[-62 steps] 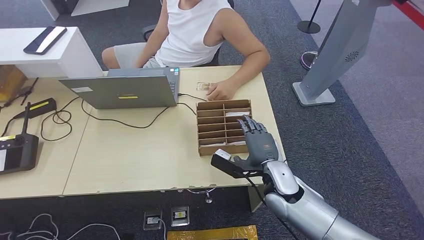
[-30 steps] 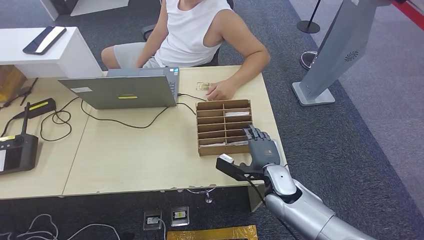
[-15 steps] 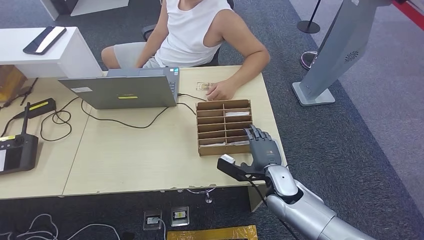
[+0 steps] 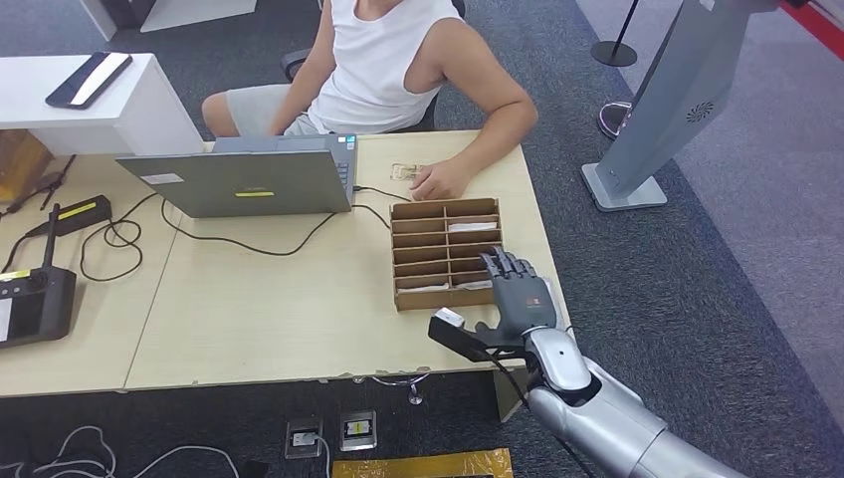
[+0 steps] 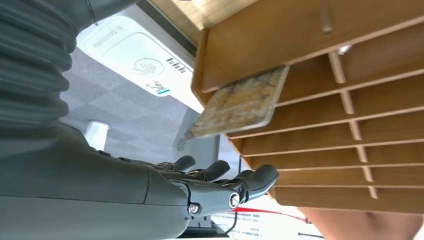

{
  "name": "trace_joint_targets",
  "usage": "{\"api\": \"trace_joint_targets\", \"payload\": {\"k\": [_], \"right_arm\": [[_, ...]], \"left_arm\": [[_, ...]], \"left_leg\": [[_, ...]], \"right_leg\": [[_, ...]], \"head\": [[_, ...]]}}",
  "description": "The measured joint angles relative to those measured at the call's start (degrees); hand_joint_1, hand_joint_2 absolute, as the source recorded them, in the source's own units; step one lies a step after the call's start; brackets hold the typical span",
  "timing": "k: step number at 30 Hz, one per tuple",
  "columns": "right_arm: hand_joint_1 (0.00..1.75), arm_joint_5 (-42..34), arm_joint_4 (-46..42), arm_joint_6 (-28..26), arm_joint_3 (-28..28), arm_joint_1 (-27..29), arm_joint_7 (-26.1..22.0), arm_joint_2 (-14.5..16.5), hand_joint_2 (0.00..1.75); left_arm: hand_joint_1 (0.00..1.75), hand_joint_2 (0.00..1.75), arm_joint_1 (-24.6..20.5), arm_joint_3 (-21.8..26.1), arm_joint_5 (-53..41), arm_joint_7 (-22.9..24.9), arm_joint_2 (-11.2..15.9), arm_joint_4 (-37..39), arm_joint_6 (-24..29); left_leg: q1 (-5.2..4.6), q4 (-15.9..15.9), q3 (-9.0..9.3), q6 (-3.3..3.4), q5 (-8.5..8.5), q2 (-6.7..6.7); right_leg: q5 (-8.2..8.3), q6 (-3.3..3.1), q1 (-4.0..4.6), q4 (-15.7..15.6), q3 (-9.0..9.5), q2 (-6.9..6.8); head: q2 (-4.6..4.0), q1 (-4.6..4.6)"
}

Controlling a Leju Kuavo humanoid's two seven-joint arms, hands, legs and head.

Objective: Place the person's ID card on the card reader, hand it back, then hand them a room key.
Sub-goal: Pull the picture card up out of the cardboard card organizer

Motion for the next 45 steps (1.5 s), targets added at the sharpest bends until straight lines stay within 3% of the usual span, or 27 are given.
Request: {"api": "trace_joint_targets", "payload": {"k": [11,35,36,39,40,45], "right_arm": [[0.0,-0.3,0.1,0.2,0.5,-1.2,-0.7,1.9,1.75],[0.0,-3.1,2.8,0.4,0.8,-1.4,0.3,1.7,1.75],[0.11,-3.1,2.9,0.4,0.8,-1.4,0.2,1.7,1.75],[1.4,-3.1,3.4,0.3,0.8,-1.5,-0.1,1.7,1.75],[1.73,-3.2,3.5,0.3,0.8,-1.5,-0.2,1.8,1.75],[1.75,-3.4,4.0,0.3,0.8,-1.7,-0.9,1.9,1.75]], "left_arm": [[0.0,1.75,-0.3,0.0,0.0,0.1,-0.1,0.0,-0.2],[0.0,1.75,-0.9,0.0,0.0,1.2,-0.1,0.0,-0.5],[0.0,1.75,-0.9,0.0,0.0,1.2,-0.1,0.0,-0.5],[0.0,1.75,-0.9,0.0,0.0,1.2,-0.1,0.0,-0.5],[0.0,1.75,-0.9,0.0,0.0,1.2,-0.1,0.0,-0.5],[0.0,1.75,-0.9,0.0,0.0,1.2,-0.1,0.0,-0.6]], "left_leg": [[0.0,0.0,0.0,0.0,0.0,0.0],[0.0,0.0,0.0,0.0,0.0,0.0],[0.0,0.0,0.0,0.0,0.0,0.0],[0.0,0.0,0.0,0.0,0.0,0.0],[0.0,0.0,0.0,0.0,0.0,0.0],[0.0,0.0,0.0,0.0,0.0,0.0]], "right_leg": [[0.0,0.0,0.0,0.0,0.0,-0.01],[0.0,0.0,0.0,0.0,0.0,0.0],[0.0,0.0,0.0,0.0,0.0,0.0],[0.0,0.0,0.0,0.0,0.0,0.0],[0.0,0.0,0.0,0.0,0.0,0.0],[0.0,0.0,0.0,0.0,0.0,0.0]], "head": [[0.0,0.01],[0.0,0.0],[0.0,0.0],[0.0,0.0],[0.0,0.0],[0.0,0.01]]}}
